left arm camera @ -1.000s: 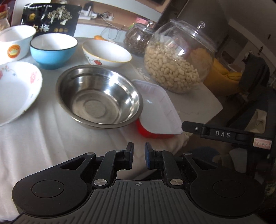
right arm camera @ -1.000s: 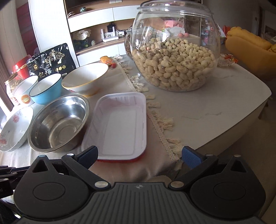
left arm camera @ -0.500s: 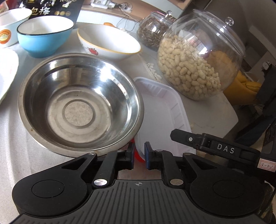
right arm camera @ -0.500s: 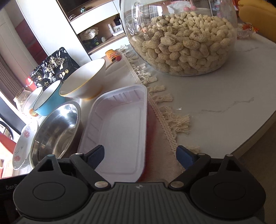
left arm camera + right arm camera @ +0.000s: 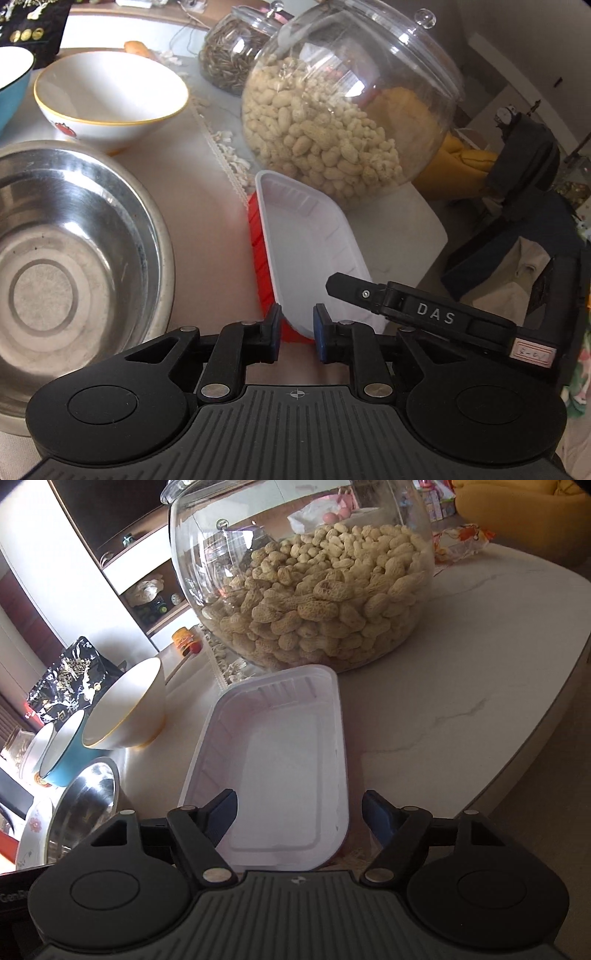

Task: Organize plates and bowls

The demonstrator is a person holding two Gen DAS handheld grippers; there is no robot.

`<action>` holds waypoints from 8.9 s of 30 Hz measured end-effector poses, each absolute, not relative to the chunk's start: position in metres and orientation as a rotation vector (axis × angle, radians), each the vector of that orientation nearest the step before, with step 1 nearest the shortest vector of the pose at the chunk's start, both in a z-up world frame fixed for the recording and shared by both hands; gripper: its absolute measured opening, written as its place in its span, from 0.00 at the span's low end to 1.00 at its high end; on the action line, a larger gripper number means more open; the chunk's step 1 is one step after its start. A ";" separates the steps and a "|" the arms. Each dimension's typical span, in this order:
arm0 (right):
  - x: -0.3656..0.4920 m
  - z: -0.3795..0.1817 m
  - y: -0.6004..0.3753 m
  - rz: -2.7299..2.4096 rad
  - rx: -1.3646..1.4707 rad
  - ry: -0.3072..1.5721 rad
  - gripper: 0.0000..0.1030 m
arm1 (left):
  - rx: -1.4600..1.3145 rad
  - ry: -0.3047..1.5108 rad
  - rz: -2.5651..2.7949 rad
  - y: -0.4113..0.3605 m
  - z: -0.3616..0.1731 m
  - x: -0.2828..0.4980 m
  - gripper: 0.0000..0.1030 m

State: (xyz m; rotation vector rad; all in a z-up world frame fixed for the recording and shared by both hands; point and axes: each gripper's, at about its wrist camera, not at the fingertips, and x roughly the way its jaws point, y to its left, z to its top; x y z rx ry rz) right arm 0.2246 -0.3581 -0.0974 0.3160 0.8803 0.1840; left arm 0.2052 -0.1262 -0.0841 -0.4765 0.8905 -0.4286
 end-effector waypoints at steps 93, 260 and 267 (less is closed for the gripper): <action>0.216 -0.057 -0.001 0.673 -0.146 0.897 0.44 | -0.626 0.601 0.177 0.181 -0.050 0.093 0.20; 0.374 -0.027 0.018 0.505 -0.180 1.048 0.83 | -0.695 0.863 0.097 0.199 -0.062 0.294 0.28; 0.422 -0.087 0.016 0.403 0.008 1.278 0.47 | -0.641 0.931 0.112 0.188 -0.080 0.306 0.28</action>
